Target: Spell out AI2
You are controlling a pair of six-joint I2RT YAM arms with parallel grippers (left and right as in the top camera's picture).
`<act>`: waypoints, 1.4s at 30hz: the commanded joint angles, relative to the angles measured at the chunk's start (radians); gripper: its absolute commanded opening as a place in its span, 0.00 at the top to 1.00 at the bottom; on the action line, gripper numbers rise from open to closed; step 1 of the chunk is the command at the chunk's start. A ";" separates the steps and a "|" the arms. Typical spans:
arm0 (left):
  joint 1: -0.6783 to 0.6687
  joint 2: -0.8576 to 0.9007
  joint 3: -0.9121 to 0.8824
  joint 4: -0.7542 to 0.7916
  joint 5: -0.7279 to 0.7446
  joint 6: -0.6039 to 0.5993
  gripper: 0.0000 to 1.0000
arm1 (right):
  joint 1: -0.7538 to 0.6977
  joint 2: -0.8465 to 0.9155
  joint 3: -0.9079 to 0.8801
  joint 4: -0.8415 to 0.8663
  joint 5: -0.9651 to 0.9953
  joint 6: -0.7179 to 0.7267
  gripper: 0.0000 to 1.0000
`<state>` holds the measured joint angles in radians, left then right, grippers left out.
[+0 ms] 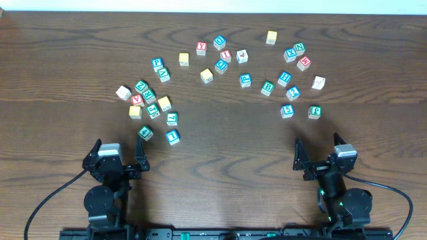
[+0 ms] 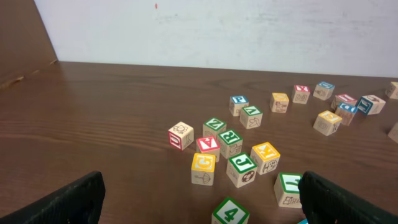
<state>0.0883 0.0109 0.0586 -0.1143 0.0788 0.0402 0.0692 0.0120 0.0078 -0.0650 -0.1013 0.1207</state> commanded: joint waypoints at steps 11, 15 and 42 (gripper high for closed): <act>0.004 0.173 0.091 -0.006 -0.005 -0.016 0.02 | -0.004 -0.005 -0.002 -0.003 -0.003 -0.010 0.01; 0.004 0.255 0.151 -0.006 -0.005 -0.016 0.02 | -0.004 -0.005 -0.002 -0.003 -0.003 -0.010 0.01; 0.004 0.804 0.873 -0.485 0.140 -0.102 0.02 | -0.004 -0.005 -0.002 -0.003 -0.003 -0.010 0.01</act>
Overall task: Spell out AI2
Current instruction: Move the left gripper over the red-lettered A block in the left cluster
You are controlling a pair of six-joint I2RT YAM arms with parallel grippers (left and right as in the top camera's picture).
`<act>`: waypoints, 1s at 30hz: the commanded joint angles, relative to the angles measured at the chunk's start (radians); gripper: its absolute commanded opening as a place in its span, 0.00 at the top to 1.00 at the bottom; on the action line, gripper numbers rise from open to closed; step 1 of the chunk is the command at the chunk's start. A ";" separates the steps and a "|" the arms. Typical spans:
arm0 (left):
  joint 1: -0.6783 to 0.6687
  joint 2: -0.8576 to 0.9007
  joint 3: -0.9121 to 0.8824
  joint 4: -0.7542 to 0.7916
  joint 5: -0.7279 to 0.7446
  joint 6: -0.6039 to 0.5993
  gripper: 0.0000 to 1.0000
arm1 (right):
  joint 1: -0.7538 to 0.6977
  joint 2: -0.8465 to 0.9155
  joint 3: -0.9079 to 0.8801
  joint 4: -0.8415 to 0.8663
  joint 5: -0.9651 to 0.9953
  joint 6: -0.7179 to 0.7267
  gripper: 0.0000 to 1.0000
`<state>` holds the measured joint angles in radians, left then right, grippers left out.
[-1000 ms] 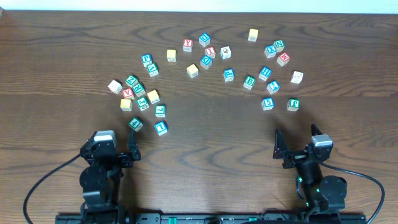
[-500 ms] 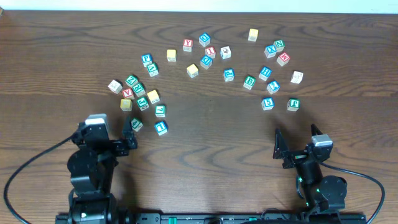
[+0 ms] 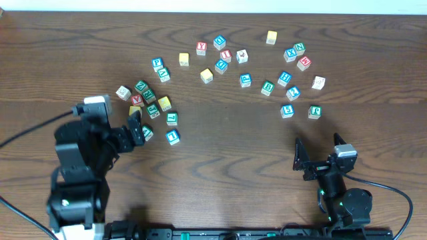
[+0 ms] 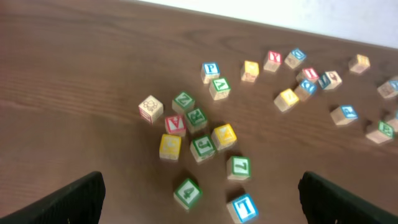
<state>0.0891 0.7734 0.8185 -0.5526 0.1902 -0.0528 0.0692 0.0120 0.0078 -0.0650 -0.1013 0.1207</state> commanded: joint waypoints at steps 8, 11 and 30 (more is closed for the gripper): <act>0.003 0.173 0.404 -0.276 0.031 -0.008 0.02 | -0.004 -0.005 -0.002 -0.003 -0.003 -0.010 0.01; 0.003 0.237 0.504 -0.372 0.031 -0.008 0.02 | -0.004 -0.005 -0.002 -0.003 -0.003 -0.010 0.01; 0.013 0.658 0.687 -0.555 0.023 0.056 0.06 | -0.004 -0.005 -0.002 -0.003 -0.003 -0.010 0.01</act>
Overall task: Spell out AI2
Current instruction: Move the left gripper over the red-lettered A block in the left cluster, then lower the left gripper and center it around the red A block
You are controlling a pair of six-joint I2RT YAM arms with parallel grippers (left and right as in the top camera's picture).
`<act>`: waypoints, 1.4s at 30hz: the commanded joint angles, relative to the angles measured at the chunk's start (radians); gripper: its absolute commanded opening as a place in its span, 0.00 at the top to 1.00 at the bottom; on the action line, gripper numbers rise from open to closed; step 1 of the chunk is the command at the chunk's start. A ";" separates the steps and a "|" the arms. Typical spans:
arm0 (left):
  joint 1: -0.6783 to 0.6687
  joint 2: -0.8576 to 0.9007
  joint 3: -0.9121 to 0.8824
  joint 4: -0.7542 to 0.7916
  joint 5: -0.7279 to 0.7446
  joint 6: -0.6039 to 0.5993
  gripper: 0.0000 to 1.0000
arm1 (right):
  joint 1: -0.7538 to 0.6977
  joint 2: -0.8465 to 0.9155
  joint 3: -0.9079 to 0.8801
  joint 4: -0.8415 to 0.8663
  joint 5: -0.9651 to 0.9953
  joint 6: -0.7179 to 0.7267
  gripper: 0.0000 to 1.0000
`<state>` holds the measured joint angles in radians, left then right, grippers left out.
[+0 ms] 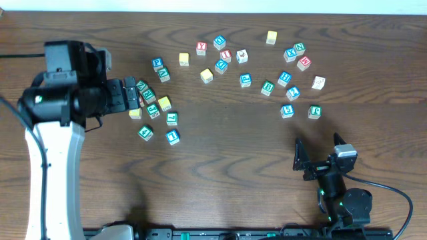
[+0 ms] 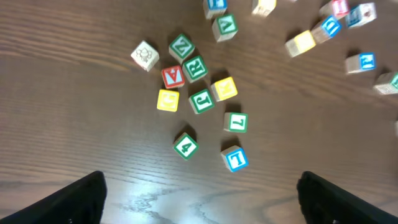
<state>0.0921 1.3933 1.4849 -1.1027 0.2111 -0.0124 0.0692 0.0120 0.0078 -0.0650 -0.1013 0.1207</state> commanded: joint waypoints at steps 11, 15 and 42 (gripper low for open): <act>0.010 0.275 0.018 0.008 -0.153 -0.267 0.20 | -0.004 -0.005 -0.002 -0.003 -0.003 -0.010 0.01; 0.006 0.348 0.018 0.061 -0.153 -0.278 0.23 | -0.004 -0.005 -0.002 -0.003 -0.003 -0.010 0.01; -0.038 0.553 0.011 0.188 -0.161 -0.209 0.41 | -0.004 -0.005 -0.002 -0.003 -0.003 -0.010 0.01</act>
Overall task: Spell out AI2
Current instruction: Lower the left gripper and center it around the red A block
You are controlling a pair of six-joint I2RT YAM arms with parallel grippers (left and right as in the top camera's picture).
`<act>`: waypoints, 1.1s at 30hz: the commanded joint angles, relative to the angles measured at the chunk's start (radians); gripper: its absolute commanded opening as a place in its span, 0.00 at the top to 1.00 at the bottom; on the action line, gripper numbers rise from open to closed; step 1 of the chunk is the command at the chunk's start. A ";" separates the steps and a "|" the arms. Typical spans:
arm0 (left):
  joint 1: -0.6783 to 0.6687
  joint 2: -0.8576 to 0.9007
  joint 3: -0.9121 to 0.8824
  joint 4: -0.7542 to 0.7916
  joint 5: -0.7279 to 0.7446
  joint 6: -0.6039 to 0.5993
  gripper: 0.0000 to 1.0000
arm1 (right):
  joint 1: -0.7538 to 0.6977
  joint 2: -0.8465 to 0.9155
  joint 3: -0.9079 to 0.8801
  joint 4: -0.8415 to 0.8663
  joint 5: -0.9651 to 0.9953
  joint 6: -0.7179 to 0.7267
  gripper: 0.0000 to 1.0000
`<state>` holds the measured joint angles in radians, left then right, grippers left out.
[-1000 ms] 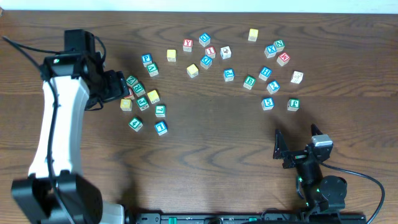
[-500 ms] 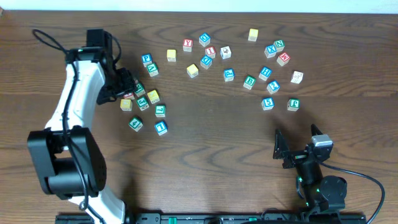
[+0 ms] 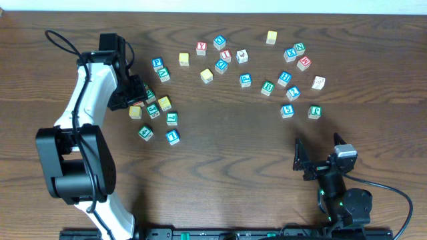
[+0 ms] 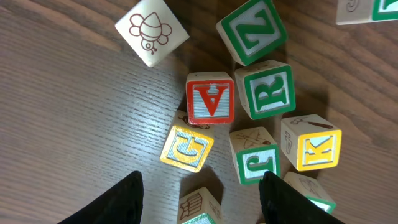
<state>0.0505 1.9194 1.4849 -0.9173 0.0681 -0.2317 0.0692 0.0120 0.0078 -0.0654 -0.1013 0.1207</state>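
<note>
The red A block (image 4: 210, 98) lies in the left cluster, between a yellow G block (image 4: 187, 148) and a green R block (image 4: 269, 89). My left gripper (image 4: 199, 208) (image 3: 133, 93) hangs open low over this cluster, just short of the A, with a green-edged block (image 4: 202, 208) between its fingers (image 4: 109, 202). In the overhead view the A is hidden under the gripper. A red block that looks like I (image 3: 225, 55) and a blue block that looks like 2 (image 3: 292, 93) lie farther right. My right gripper (image 3: 317, 141) sits open at the near edge.
Around the A lie a green Z block (image 4: 252, 31), a white bee block (image 4: 152, 30), a green C block (image 4: 257, 155) and a yellow K block (image 4: 310, 142). Several more blocks are scattered across the far half of the table (image 3: 220, 153).
My left gripper was high over the left cluster with all of it in view. Now it is low and close over the red A and yellow G, still open. The right arm has not moved.
Both arms sat at the near edge, grippers open. Then my left arm was raised toward the left cluster, then high above it looking straight down, and now low over the red A. No block has moved.
</note>
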 commanded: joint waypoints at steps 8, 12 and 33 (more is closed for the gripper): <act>0.003 0.060 0.011 0.011 -0.065 -0.034 0.41 | -0.004 -0.005 -0.002 -0.002 -0.003 -0.010 0.01; 0.003 0.074 0.010 0.035 -0.064 -0.036 0.41 | -0.004 -0.005 -0.002 -0.002 -0.003 -0.010 0.01; 0.003 0.137 0.009 0.116 -0.053 0.002 0.41 | -0.004 -0.005 -0.002 -0.002 -0.003 -0.010 0.01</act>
<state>0.0505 2.0499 1.4849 -0.8032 0.0227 -0.2459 0.0692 0.0120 0.0078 -0.0654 -0.1013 0.1207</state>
